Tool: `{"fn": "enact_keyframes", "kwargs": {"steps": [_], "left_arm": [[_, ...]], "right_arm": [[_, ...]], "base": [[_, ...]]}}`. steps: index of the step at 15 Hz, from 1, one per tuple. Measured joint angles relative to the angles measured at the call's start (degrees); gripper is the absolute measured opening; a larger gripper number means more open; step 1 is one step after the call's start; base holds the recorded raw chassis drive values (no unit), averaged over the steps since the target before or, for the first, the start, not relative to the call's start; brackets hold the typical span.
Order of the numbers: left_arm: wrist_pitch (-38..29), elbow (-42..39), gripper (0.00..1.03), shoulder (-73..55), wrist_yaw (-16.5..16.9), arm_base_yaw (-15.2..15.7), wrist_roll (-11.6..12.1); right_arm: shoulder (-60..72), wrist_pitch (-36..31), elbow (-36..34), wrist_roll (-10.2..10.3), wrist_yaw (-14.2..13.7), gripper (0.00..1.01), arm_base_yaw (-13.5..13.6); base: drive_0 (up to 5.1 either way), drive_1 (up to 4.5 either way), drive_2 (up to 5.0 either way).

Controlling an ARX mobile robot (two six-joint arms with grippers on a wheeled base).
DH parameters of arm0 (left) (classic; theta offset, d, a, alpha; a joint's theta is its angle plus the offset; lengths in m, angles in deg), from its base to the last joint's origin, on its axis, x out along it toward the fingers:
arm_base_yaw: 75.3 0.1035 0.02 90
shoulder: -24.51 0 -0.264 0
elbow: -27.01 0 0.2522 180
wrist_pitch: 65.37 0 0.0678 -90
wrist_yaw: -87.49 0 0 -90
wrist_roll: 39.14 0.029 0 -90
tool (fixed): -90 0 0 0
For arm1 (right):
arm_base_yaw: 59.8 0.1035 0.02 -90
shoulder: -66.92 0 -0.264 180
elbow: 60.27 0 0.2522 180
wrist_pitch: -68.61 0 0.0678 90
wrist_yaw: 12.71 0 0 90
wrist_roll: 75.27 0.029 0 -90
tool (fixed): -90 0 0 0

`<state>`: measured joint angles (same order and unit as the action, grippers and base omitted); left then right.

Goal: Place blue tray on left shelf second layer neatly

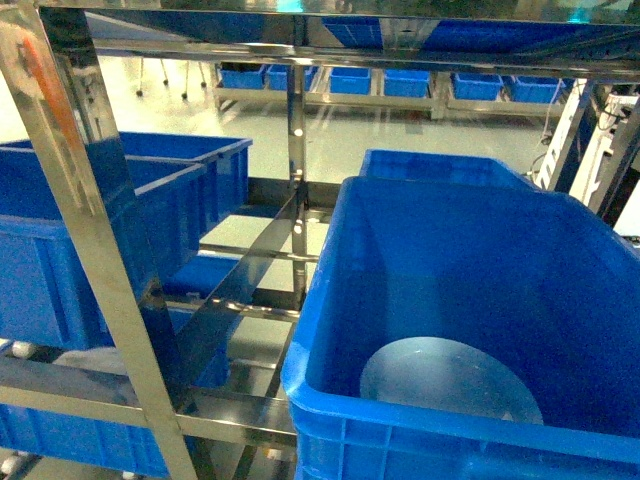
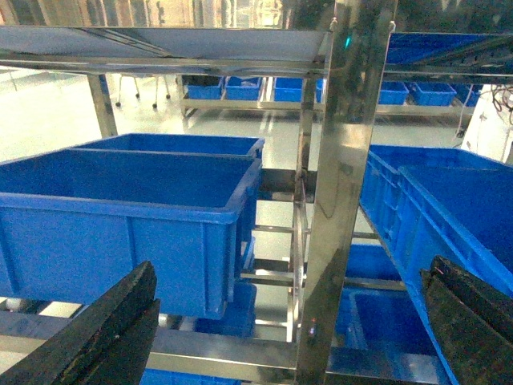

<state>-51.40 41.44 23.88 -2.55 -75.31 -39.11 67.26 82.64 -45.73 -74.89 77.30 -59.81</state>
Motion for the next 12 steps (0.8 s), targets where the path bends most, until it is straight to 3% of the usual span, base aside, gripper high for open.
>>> {"fn": "enact_keyframes", "kwargs": {"steps": [6, 9, 12], "left_arm": [[0.0, -0.02, 0.98, 0.0, 0.0, 0.0, 0.0], [0.0, -0.02, 0.98, 0.0, 0.0, 0.0, 0.0], [0.0, -0.02, 0.98, 0.0, 0.0, 0.0, 0.0]], "right_arm": [[0.0, -0.02, 0.0, 0.0, 0.0, 0.02, 0.0], [0.0, -0.02, 0.0, -0.02, 0.0, 0.22, 0.0], [0.0, -0.02, 0.0, -0.02, 0.0, 0.35, 0.0]], "base": [[0.0, 0.0, 0.0], [0.0, 0.0, 0.0], [0.0, 0.0, 0.0]]}}
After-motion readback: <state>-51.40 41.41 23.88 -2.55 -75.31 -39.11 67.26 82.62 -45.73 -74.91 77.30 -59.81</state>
